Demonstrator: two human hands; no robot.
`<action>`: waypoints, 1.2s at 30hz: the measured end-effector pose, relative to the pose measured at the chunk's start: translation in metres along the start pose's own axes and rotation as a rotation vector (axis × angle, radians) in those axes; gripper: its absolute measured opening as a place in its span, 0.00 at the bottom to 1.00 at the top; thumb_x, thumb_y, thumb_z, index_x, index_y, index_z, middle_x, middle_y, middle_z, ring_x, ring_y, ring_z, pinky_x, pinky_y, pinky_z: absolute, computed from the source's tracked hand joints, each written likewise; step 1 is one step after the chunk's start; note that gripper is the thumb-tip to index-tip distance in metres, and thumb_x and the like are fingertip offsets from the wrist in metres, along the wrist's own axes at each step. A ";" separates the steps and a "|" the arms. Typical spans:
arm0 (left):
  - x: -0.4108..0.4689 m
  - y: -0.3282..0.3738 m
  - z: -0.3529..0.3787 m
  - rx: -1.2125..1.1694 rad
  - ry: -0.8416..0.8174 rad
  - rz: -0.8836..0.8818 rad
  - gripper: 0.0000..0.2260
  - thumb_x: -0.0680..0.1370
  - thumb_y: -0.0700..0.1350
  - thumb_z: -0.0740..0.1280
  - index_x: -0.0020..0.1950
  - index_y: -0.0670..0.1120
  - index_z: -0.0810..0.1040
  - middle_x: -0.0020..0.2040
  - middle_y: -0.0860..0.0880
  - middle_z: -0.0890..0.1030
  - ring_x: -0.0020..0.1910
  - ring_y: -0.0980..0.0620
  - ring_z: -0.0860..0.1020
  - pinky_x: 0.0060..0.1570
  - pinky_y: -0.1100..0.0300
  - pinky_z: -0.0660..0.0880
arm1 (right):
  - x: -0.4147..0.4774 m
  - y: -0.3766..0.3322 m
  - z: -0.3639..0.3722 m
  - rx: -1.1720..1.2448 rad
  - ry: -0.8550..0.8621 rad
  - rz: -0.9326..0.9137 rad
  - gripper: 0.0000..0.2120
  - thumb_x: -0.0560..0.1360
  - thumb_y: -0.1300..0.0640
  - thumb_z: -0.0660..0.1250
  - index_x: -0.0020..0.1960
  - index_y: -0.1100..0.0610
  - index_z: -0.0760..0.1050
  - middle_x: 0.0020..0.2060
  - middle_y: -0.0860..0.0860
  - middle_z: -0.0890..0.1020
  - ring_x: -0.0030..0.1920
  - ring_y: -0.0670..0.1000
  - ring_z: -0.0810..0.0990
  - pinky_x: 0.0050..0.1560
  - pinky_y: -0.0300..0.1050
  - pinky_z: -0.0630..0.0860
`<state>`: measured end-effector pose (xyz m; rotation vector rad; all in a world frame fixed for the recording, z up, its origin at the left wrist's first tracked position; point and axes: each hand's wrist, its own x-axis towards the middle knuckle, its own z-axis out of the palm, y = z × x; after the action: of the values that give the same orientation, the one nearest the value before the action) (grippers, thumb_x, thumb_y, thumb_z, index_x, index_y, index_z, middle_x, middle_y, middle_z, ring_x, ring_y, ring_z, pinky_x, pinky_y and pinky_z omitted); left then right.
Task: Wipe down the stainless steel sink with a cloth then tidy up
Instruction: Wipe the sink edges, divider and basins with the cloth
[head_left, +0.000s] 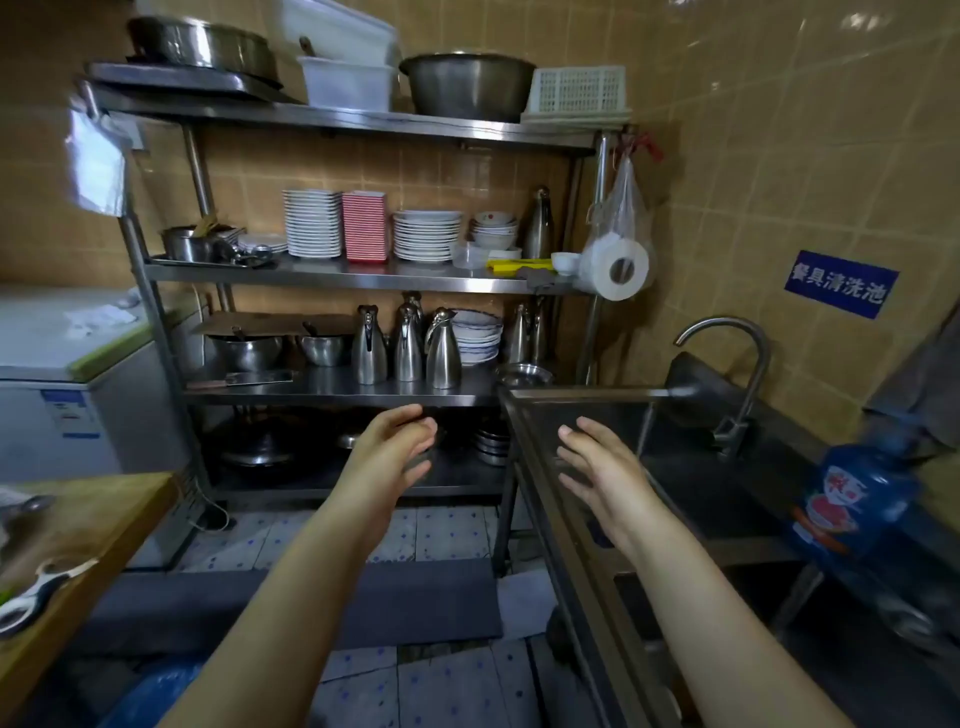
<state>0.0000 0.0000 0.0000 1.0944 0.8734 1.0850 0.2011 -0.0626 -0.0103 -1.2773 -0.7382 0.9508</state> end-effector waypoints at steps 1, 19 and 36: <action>0.009 0.000 -0.004 0.000 0.001 0.007 0.11 0.76 0.40 0.65 0.57 0.49 0.74 0.55 0.49 0.79 0.57 0.53 0.76 0.62 0.51 0.71 | 0.007 0.001 0.007 0.000 0.010 -0.015 0.26 0.76 0.58 0.65 0.72 0.55 0.62 0.67 0.54 0.71 0.66 0.52 0.71 0.64 0.49 0.68; 0.174 0.025 -0.089 -0.004 -0.053 -0.019 0.08 0.75 0.41 0.67 0.52 0.50 0.76 0.54 0.49 0.80 0.57 0.52 0.77 0.57 0.54 0.72 | 0.146 0.027 0.137 0.073 0.044 -0.014 0.28 0.75 0.59 0.67 0.71 0.53 0.62 0.66 0.55 0.72 0.65 0.52 0.71 0.61 0.47 0.68; 0.331 0.005 -0.078 -0.069 -0.070 -0.077 0.11 0.75 0.40 0.67 0.57 0.48 0.76 0.57 0.47 0.79 0.58 0.51 0.77 0.58 0.53 0.72 | 0.292 0.024 0.150 0.054 0.079 -0.017 0.27 0.75 0.59 0.66 0.72 0.54 0.62 0.66 0.53 0.73 0.62 0.49 0.73 0.66 0.49 0.67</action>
<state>0.0116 0.3386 -0.0245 1.0275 0.8104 1.0004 0.1938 0.2660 -0.0250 -1.2525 -0.6575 0.8958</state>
